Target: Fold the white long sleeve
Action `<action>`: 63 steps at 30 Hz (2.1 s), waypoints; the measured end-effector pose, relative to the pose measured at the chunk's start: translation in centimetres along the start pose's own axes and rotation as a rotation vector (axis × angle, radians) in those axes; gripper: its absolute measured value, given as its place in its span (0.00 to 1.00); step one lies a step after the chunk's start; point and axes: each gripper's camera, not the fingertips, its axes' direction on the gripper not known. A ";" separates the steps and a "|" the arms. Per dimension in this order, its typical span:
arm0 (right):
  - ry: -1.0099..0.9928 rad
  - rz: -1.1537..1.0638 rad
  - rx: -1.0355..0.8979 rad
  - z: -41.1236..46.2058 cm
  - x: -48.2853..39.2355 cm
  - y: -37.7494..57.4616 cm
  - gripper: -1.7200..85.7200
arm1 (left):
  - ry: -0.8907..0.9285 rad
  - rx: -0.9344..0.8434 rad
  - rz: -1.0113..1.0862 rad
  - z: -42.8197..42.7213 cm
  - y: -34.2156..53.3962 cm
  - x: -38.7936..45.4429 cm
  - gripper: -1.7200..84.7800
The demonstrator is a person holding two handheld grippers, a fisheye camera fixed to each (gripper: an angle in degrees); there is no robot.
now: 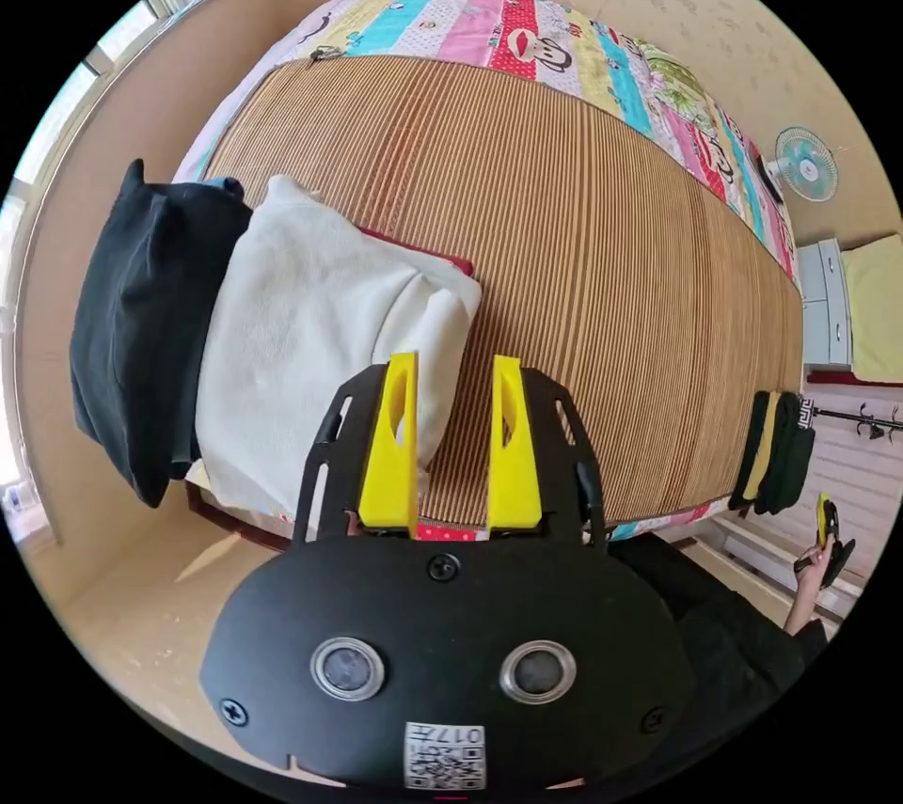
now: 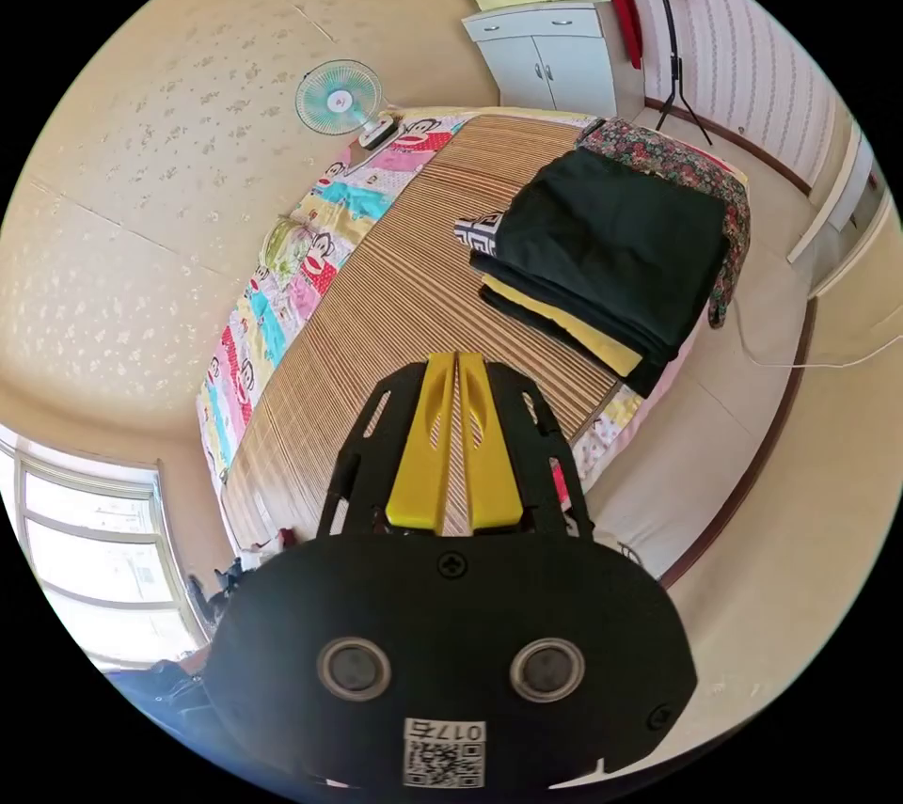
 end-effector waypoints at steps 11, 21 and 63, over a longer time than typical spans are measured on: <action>-0.052 -0.029 0.045 7.8 6.7 13.2 0.03 | 0.458 -0.021 -0.049 3.7 7.1 -8.2 0.07; -0.547 -0.610 -0.015 16.6 8.2 20.9 0.04 | 1.475 0.596 0.665 -14.6 19.7 -15.1 0.05; -0.200 -1.363 0.294 36.3 -2.4 54.8 0.02 | 0.639 0.438 1.010 -2.8 58.6 50.5 0.20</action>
